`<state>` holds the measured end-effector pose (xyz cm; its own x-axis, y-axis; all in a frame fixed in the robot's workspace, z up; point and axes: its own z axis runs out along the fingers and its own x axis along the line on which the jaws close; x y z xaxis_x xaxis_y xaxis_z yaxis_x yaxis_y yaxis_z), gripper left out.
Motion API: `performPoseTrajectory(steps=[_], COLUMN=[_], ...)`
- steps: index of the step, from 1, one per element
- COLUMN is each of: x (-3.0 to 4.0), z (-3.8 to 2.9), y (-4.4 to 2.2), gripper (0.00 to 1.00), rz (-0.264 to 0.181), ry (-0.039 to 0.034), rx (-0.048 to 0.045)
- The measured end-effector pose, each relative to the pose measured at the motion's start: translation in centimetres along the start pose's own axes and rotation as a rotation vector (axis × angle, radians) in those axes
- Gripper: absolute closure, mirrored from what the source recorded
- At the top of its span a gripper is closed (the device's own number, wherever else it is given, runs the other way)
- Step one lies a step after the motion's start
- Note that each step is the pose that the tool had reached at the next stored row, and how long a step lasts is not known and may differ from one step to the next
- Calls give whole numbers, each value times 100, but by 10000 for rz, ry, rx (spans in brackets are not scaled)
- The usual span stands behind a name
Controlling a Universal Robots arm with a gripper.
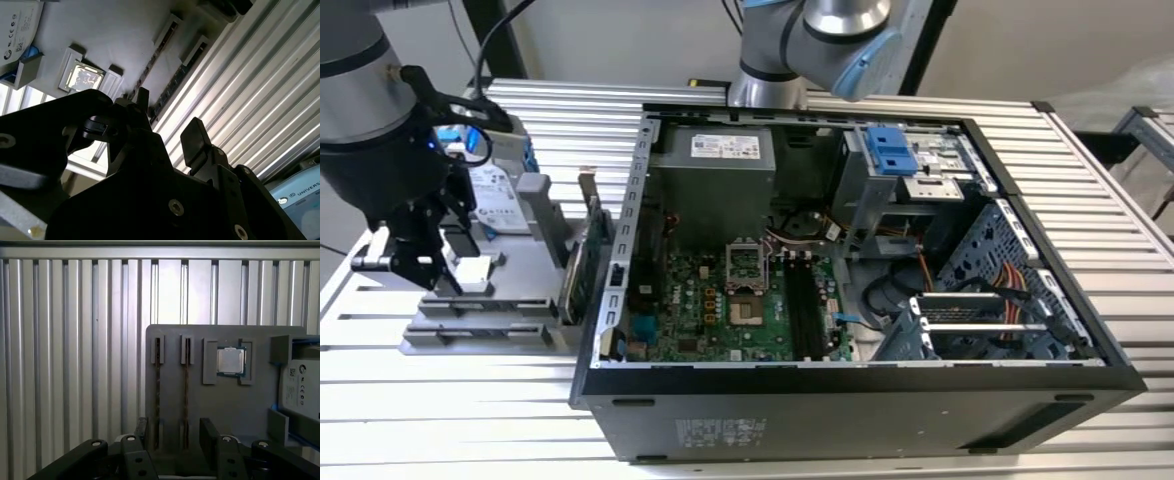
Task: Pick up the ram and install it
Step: 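Pick up the ram and move it above insertion slot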
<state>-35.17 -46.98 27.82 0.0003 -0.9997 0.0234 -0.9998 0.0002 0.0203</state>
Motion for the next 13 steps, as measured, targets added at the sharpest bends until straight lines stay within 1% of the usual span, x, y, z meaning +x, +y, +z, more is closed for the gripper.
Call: performPoseTrajectory(steps=[13], x=[22], z=[87], y=[-2], gripper=[0], rz=[-1], ry=[-1], rx=[-41])
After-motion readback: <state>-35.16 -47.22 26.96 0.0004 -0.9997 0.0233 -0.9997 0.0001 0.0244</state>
